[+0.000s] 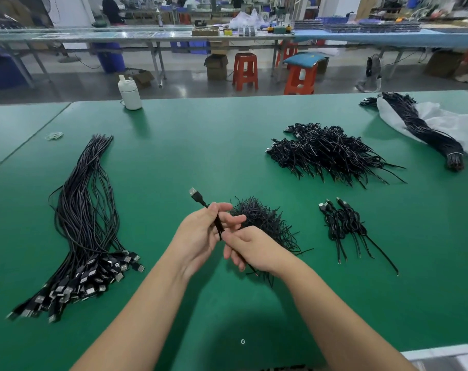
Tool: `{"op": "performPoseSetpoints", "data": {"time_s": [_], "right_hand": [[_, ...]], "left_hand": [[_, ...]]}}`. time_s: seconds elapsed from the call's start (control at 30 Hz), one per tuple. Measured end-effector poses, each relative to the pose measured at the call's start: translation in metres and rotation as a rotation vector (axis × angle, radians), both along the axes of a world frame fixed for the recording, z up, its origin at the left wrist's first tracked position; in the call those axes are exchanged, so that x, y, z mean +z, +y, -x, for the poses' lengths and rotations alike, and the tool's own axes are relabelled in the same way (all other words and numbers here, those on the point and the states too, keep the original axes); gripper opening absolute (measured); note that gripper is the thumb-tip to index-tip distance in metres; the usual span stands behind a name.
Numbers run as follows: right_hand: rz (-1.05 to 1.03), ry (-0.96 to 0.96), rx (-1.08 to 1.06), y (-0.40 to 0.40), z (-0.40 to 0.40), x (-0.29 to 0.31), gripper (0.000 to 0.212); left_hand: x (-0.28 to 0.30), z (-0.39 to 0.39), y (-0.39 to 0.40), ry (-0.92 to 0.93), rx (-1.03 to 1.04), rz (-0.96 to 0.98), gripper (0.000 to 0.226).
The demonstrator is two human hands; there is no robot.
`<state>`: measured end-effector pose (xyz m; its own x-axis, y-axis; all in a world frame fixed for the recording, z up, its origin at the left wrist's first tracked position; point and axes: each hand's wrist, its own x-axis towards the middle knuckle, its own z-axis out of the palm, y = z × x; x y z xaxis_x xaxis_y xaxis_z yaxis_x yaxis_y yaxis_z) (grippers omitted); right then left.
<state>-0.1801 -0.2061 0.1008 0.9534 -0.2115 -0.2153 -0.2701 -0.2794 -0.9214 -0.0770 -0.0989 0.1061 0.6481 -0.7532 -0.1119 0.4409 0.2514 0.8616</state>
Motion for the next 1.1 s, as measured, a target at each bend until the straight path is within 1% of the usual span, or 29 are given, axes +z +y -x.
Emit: {"op": "performPoseSetpoints", "data": {"time_s": [0.07, 0.1, 0.17, 0.2, 0.23, 0.3, 0.33, 0.4, 0.5, 0.63, 0.67, 0.77, 0.87, 0.93, 0.97, 1.0, 1.07, 1.1], "right_hand": [[0.111, 0.031, -0.065, 0.0, 0.0, -0.004, 0.048], [0.139, 0.017, -0.097, 0.0, 0.0, -0.006, 0.044], [0.13, -0.062, -0.146, 0.001, 0.001, -0.007, 0.021], [0.075, -0.11, -0.154, 0.001, 0.001, -0.006, 0.012], [0.002, -0.155, -0.151, 0.002, 0.001, -0.004, 0.021], [-0.159, -0.222, -0.112, 0.003, 0.002, -0.001, 0.046], [-0.22, -0.243, -0.09, 0.004, 0.002, 0.0, 0.054], [-0.283, -0.262, -0.069, 0.007, 0.001, 0.002, 0.063], [-0.275, -0.265, -0.093, 0.006, 0.0, 0.0, 0.065], [-0.231, -0.279, -0.131, 0.002, 0.0, -0.007, 0.058], [-0.241, -0.286, -0.139, 0.001, 0.001, -0.008, 0.053], [-0.194, -0.296, -0.139, 0.0, 0.001, -0.011, 0.025], [-0.258, -0.276, -0.158, -0.002, 0.002, -0.014, 0.023], [-0.31, -0.272, -0.157, -0.004, 0.002, -0.017, 0.013], [-0.314, -0.278, -0.152, -0.004, 0.001, -0.017, 0.015], [-0.31, -0.287, -0.146, -0.002, 0.002, -0.017, 0.021], [-0.295, -0.315, -0.148, 0.001, 0.002, -0.017, 0.043], [-0.29, -0.326, -0.158, 0.002, 0.003, -0.017, 0.049]], "left_hand": [[0.001, 0.0, -0.001, -0.001, 0.031, 0.021, 0.025], [0.002, 0.001, -0.002, 0.006, 0.04, 0.027, 0.023], [0.003, 0.003, -0.002, 0.037, 0.041, 0.038, 0.02], [0.003, 0.003, -0.001, 0.046, 0.036, 0.038, 0.02], [0.002, 0.003, 0.001, 0.047, 0.03, 0.031, 0.021], [0.0, 0.003, 0.003, 0.047, 0.019, 0.015, 0.023], [-0.001, 0.003, 0.003, 0.056, 0.016, 0.009, 0.024], [-0.002, 0.003, 0.004, 0.06, 0.008, -0.008, 0.028], [0.0, 0.005, 0.005, 0.037, -0.043, -0.032, 0.035], [0.003, 0.005, 0.008, 0.034, -0.153, -0.01, 0.035], [0.004, 0.005, 0.009, 0.043, -0.168, 0.011, 0.033], [0.005, 0.004, 0.011, 0.044, -0.202, 0.04, 0.031], [0.004, 0.006, 0.011, 0.007, -0.229, 0.027, 0.031], [0.003, 0.007, 0.011, 0.01, -0.219, 0.022, 0.03], [0.003, 0.008, 0.01, 0.016, -0.215, 0.021, 0.029], [0.002, 0.008, 0.01, 0.019, -0.215, 0.018, 0.03], [0.003, 0.008, 0.009, 0.018, -0.234, -0.001, 0.033], [0.004, 0.008, 0.009, 0.028, -0.242, -0.016, 0.032]]}}
